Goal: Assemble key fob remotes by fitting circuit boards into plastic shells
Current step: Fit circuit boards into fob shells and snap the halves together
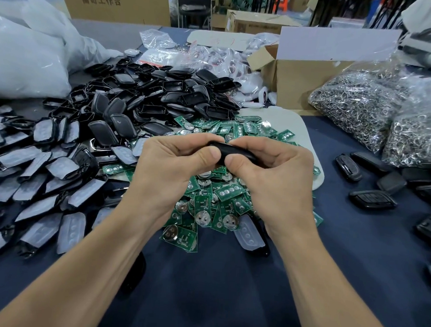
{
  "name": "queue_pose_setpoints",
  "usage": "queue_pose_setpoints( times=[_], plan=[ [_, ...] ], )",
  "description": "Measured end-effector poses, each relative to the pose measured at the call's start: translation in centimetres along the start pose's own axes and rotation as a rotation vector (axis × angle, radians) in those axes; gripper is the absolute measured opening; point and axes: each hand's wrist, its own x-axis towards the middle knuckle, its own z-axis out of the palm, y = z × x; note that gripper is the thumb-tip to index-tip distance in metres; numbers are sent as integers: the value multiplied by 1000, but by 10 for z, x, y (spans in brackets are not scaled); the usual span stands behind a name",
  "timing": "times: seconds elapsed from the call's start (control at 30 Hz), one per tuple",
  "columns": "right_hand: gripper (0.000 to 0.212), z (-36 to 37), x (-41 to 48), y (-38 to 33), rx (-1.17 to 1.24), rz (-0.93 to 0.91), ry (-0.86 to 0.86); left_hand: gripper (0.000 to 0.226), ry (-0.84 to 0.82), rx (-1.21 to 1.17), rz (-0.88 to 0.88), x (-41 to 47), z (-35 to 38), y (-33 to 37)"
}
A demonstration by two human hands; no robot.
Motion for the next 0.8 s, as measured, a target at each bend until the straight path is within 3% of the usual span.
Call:
queue_pose_setpoints(
  times=[0.2, 0.5, 0.8],
  plan=[
    [23, 1, 1, -1, 44, 52, 2, 21, 0, 27, 46, 0, -3, 0],
    [29, 5, 1, -1, 280, 293, -72, 14, 43, 28, 72, 1, -4, 3],
    [18, 11, -1, 3, 197, 274, -28, 9, 105, 12, -11, 3, -3, -1]
  ],
)
